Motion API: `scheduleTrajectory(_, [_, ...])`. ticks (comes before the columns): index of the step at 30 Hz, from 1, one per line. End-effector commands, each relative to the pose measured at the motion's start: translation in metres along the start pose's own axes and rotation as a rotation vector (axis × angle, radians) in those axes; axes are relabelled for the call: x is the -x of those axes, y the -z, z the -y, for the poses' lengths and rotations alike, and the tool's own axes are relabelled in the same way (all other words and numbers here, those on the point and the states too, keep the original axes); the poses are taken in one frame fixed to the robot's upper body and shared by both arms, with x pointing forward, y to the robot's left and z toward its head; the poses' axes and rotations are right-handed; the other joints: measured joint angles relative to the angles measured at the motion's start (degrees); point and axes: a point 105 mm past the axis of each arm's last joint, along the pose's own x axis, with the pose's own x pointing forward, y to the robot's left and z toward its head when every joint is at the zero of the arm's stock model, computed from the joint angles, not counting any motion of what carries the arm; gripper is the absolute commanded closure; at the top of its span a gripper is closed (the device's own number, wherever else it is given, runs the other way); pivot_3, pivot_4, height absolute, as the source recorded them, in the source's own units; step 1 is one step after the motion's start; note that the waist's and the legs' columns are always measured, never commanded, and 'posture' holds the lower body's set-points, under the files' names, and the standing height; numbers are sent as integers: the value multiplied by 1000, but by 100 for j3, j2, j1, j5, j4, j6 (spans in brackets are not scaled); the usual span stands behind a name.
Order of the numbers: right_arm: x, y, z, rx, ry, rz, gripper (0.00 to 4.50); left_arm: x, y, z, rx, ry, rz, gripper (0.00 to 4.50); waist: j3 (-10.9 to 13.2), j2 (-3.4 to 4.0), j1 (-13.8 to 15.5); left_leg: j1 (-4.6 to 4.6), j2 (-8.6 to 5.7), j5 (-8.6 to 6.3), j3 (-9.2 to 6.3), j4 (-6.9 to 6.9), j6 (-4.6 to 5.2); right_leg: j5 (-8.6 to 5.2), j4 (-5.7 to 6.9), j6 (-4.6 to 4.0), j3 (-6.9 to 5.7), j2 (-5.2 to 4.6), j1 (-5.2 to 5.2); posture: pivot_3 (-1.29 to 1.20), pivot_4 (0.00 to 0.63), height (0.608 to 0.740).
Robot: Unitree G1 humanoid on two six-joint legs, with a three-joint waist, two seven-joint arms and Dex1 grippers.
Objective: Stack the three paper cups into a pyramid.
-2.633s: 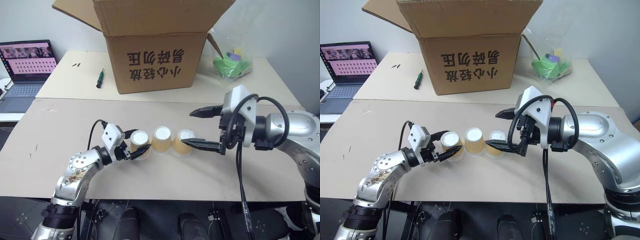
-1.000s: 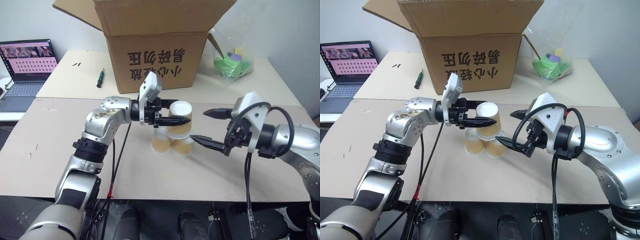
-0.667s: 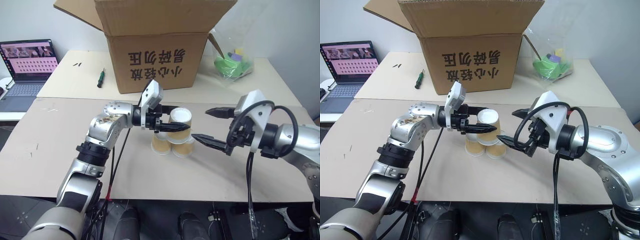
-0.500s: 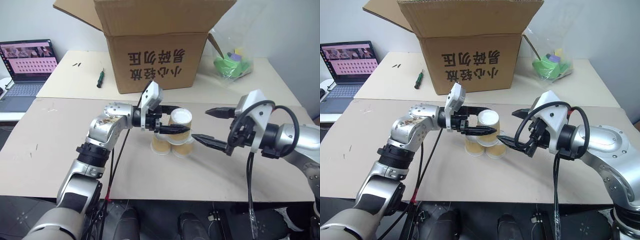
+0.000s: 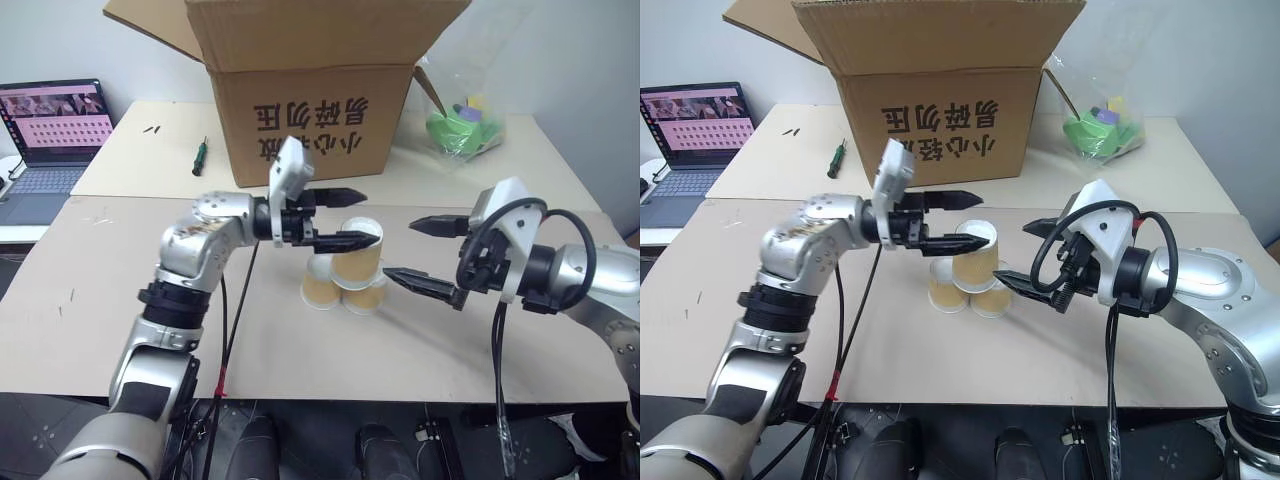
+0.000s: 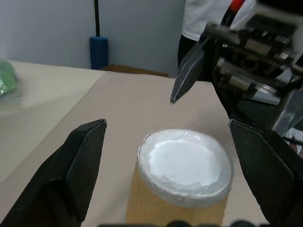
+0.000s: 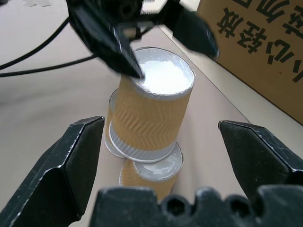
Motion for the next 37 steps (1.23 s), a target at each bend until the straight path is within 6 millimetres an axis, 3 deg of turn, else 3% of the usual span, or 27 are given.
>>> scheduleTrajectory(1, [-1,-11,3,51,-4,43,0,17,-51,0,-18,-73,130,85,0,0,6,0,0,0,-1,0,0,0,1,0,-1,0,1,0,150,705])
scheduleTrajectory(4, [0,-6,7,34,11,36,0,39,-72,-17,48,-249,247,85,0,0,8,0,0,1,-4,7,0,-1,4,2,-3,0,4,0,150,705])
scheduleTrajectory(6, [2,1,14,7,49,28,0,62,-72,-35,100,-441,317,85,0,0,9,2,0,0,-8,10,0,-2,2,4,-5,0,12,0,150,705])
scheduleTrajectory(9, [5,12,25,-19,114,1,0,82,-62,-47,121,-617,334,85,0,0,13,15,0,0,-12,11,0,-2,-1,5,-10,0,30,0,150,705])
scheduleTrajectory(12, [17,41,48,-47,247,-95,0,121,-28,-54,89,-927,267,85,0,0,18,19,-1,0,-13,11,0,-2,-4,5,-12,0,37,0,150,705])
scheduleTrajectory(17, [42,93,79,-36,449,-291,0,209,76,-26,141,-1425,15,85,-1,1,-22,23,-1,-2,-10,7,0,-1,-9,2,-10,-1,38,0,150,705])
scheduleTrajectory(20, [45,116,106,-63,650,-317,0,240,107,-10,153,-1590,-36,85,1,-4,6,32,0,4,-12,6,-8,4,-3,-4,-13,-1,40,0,150,705])
scheduleTrajectory(23, [40,133,118,-134,807,-279,0,271,134,7,157,-1786,-78,85,1,-4,55,42,-1,26,-13,9,-7,26,-11,0,-17,-1,55,0,150,705])
scheduleTrajectory(29, [40,152,130,-292,1002,-137,0,298,159,31,143,-2005,-102,85,-3,-1,95,40,-12,30,-13,17,-5,34,-16,6,-14,-9,66,0,150,705])
scheduleTrajectory(37, [42,157,132,-298,1027,-89,0,301,158,27,98,-2033,-68,85,-6,4,68,42,-13,30,-13,8,-5,32,-14,8,-13,-9,63,0,150,705])
